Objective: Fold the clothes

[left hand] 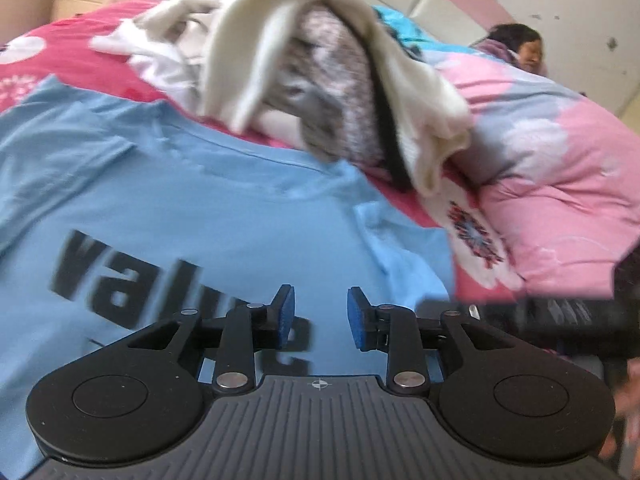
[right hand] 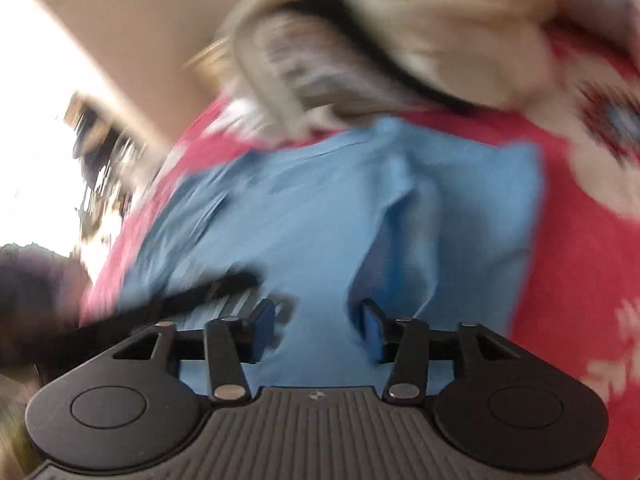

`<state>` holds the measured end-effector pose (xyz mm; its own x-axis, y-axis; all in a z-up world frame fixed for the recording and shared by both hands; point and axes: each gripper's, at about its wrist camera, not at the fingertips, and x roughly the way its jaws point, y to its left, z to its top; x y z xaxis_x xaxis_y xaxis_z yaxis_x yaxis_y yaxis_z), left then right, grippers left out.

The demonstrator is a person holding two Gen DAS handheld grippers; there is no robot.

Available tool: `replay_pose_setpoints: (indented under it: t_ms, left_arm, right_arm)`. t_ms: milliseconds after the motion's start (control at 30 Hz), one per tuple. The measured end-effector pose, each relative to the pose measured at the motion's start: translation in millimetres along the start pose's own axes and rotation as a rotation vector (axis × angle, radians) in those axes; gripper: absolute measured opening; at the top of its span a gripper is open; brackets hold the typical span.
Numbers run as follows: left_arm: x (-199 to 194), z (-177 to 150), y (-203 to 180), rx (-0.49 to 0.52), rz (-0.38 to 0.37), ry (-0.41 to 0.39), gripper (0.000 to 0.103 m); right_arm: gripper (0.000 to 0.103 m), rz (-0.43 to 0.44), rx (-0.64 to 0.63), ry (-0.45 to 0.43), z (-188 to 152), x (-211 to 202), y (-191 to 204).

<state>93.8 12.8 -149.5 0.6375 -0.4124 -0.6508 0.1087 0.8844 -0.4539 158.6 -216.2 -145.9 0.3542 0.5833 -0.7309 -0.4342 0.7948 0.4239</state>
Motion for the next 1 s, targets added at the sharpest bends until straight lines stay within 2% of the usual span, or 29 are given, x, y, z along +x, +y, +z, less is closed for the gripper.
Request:
replay_pose_setpoints:
  t_ms: [133,233,433,533,600,700,733,800,933,1000]
  left_arm:
    - [13,15,6,-0.015,0.009,0.018,0.033]
    - [30,23,-3,0.010,-0.019,0.042,0.034]
    - [47,28,-24,0.060,-0.063,0.048,0.038]
    - [53,28,-25,0.067,-0.062,0.064,0.038]
    - [54,29,-25,0.071,-0.057,0.069,0.038]
    - [53,30,-24,0.076,-0.060,0.072,0.038]
    - [53,30,-24,0.078,-0.063,0.071,0.038]
    - [53,31,-24,0.078,-0.065,0.069,0.038]
    - [55,32,-24,0.079,-0.062,0.081,0.038]
    - [55,32,-23,0.084,-0.059,0.089,0.038]
  right_arm:
    - [0.056,-0.044,-0.244,0.026,-23,2,31]
    - [0.056,-0.052,-0.304,0.016,-34,-10,31]
    - [0.056,-0.051,-0.107,-0.127,-23,-42,-2]
    - [0.056,-0.002,-0.002,-0.187,-19,-49,-18]
    - [0.056,-0.012,0.046,-0.180,-19,-45,-24]
    - [0.056,-0.057,0.087,-0.086,-26,-21,-27]
    - [0.056,-0.036,0.099,-0.064,-29,-12,-25]
    - [0.059,-0.011,0.057,-0.050,-33,1,-9]
    - [0.058,0.012,-0.189,-0.051,-45,6,36]
    - [0.058,0.040,-0.232,-0.036,-53,2,44]
